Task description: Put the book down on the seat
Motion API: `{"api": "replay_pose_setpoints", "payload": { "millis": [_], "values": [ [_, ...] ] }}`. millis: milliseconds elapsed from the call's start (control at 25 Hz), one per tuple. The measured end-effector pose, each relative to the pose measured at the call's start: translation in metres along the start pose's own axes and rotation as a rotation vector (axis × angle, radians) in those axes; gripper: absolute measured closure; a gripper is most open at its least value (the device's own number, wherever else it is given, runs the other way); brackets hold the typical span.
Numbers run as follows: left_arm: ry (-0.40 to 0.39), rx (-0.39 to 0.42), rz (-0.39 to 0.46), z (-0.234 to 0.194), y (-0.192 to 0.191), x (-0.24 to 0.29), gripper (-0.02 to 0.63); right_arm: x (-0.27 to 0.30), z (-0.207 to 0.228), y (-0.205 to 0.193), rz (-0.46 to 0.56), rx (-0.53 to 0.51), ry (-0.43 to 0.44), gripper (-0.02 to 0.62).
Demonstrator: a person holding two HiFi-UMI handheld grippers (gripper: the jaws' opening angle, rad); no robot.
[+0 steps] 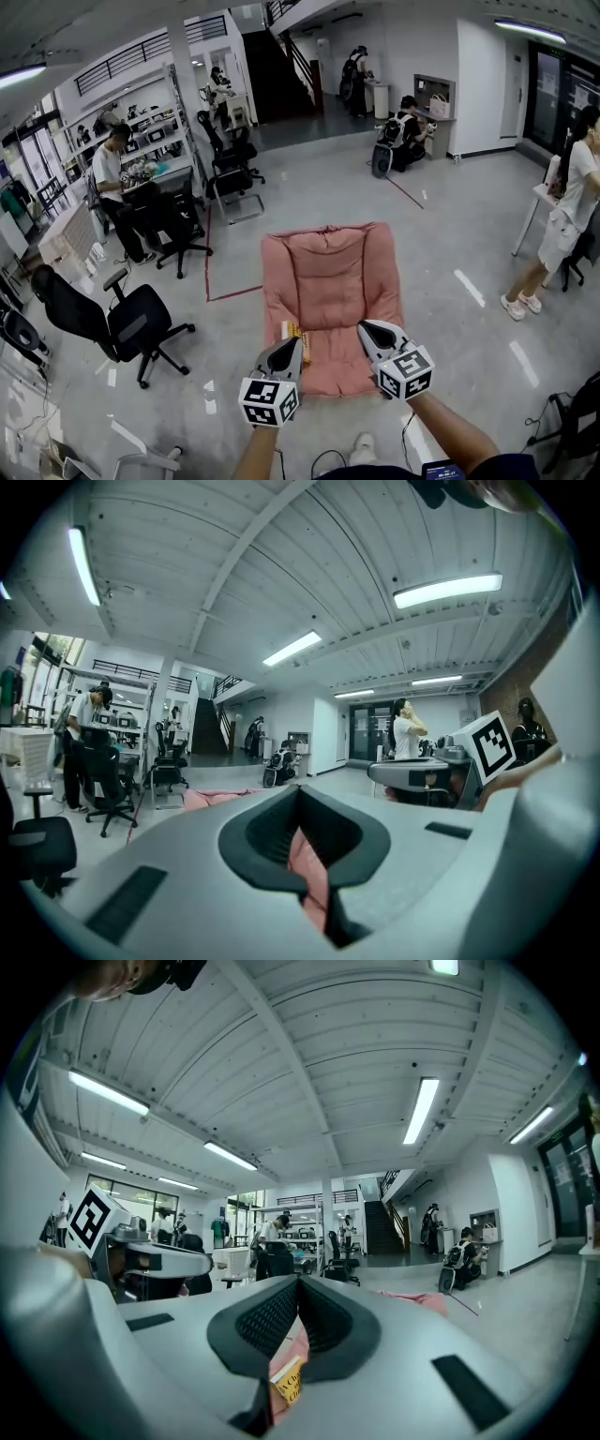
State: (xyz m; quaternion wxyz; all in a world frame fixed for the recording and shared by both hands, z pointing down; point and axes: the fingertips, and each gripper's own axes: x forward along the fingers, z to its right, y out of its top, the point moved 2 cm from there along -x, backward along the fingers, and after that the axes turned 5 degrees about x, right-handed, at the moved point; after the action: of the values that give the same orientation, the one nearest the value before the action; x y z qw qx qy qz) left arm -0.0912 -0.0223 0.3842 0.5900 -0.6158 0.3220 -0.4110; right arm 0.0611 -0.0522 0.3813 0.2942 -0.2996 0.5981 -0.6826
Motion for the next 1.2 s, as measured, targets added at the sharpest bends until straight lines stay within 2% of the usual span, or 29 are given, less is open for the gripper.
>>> {"api": "replay_pose_setpoints", "payload": {
  "millis": [600,1200],
  "values": [
    [-0.030,0.021,0.051,0.013,0.006,-0.072,0.601,-0.036,-0.075,0.010,0.039,-0.027,-0.010,0.577],
    [-0.038,0.000,0.082,0.009,0.011,-0.118,0.601,-0.052,-0.127,0.014,0.032,-0.061,-0.013,0.577]
  ]
}}
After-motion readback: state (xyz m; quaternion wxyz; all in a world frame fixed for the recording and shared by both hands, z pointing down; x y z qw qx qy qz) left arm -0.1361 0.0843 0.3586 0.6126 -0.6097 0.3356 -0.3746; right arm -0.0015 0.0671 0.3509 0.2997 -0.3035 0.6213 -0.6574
